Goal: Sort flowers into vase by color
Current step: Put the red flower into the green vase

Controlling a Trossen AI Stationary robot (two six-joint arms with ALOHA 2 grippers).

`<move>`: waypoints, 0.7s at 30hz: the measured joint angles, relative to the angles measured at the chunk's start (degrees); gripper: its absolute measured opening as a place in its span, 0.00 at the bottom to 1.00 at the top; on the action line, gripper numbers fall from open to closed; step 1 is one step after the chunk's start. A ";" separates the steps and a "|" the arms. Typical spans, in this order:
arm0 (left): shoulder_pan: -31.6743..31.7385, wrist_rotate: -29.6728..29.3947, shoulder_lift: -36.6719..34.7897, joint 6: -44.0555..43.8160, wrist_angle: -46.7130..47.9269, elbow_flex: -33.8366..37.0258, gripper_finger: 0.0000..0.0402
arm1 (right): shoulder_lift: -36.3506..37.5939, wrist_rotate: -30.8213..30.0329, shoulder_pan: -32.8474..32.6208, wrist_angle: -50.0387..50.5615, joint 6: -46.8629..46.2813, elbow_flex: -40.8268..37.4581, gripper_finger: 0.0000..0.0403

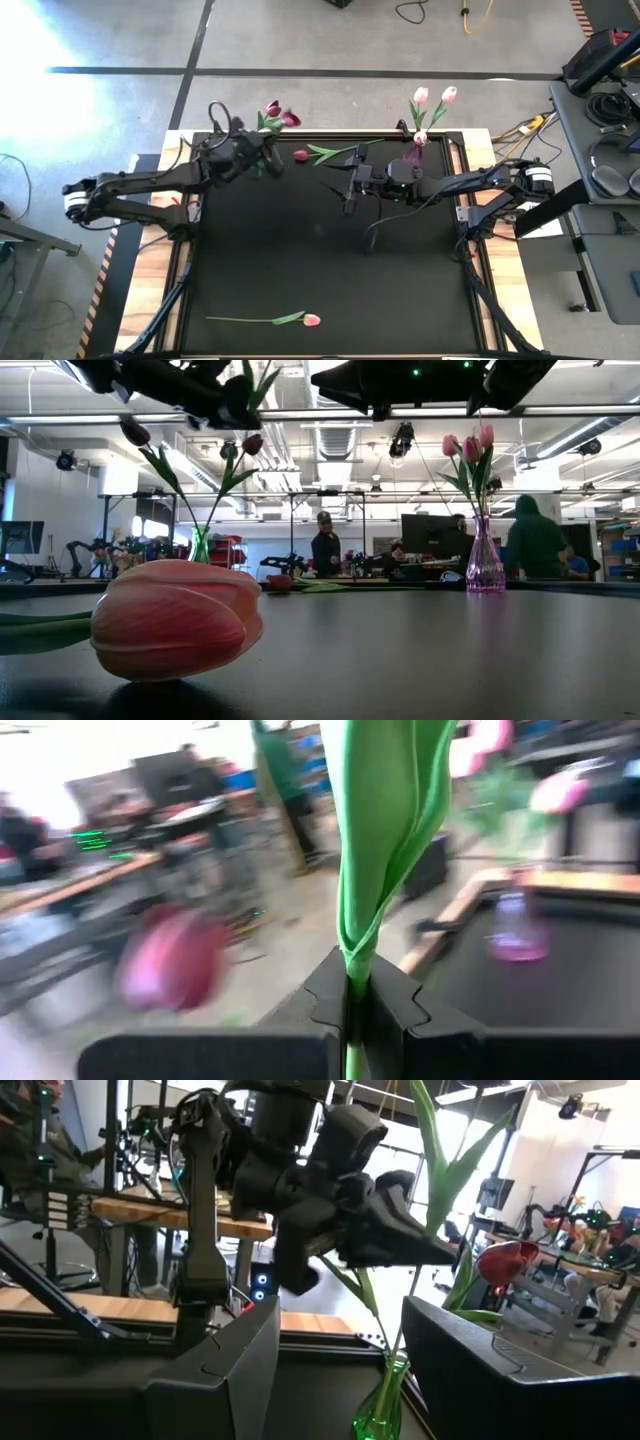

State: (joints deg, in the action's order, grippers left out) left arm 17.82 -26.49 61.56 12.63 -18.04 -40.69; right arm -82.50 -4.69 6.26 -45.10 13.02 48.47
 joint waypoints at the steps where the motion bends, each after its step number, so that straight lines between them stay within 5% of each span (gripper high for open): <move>1: 0.02 -2.73 -0.68 0.45 0.53 0.00 0.00 | 0.00 0.00 0.00 0.04 0.00 -0.01 0.50; 13: 0.20 -26.16 -4.66 7.04 2.19 0.00 0.00 | -0.02 0.00 0.00 0.48 0.02 -0.02 0.50; 21: 4.86 -25.92 -2.14 7.91 0.59 0.00 0.00 | -0.04 0.00 0.00 0.48 0.02 -0.02 0.50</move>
State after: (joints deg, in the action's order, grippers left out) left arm 22.69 -52.42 59.43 20.53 -17.44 -40.69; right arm -82.54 -4.69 6.26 -44.62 13.04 48.45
